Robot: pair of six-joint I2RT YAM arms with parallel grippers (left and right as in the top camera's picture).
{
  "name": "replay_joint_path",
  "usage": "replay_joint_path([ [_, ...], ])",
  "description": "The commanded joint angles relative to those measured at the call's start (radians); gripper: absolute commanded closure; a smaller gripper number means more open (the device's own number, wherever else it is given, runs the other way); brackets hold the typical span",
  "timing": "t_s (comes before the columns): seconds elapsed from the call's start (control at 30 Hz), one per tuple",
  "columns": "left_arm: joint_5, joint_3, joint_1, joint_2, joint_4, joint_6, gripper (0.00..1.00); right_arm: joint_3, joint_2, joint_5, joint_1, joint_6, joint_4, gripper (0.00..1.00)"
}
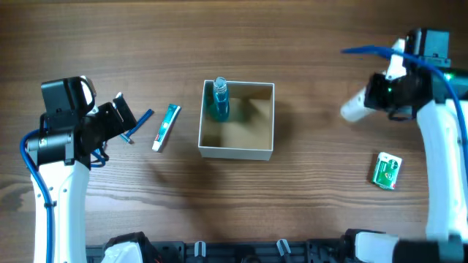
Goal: Pack container
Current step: 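Grasp the white Pantene tube with the right gripper, then place the Pantene tube upright in the box's back corner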
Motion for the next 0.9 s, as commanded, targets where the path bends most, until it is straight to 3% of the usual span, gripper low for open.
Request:
replay_joint_path([
  [0.0,-0.006,0.019,0.004,0.003,0.003,-0.017,0.0,0.098,-0.142,-0.003,0.22,0.145,-0.002,0.96],
  [0.17,-0.006,0.019,0.004,0.003,0.003,-0.017,0.0,0.186,-0.109,0.066,0.489,0.255,0.003,0.96],
  [0.27,-0.006,0.019,0.004,0.003,0.003,-0.017,0.0,0.314,-0.009,0.067,0.557,0.275,-0.027,0.96],
  [0.43,-0.006,0.019,0.004,0.003,0.003,-0.017,0.0,0.488,0.221,0.074,0.578,0.306,-0.108,0.96],
  [0.63,-0.006,0.019,0.004,0.003,0.003,-0.017,0.0,0.488,0.425,0.081,0.579,0.343,-0.102,0.96],
  [0.87,-0.006,0.019,0.004,0.003,0.003,-0.017,0.0,0.488,0.511,0.097,0.579,0.343,-0.008,0.96],
])
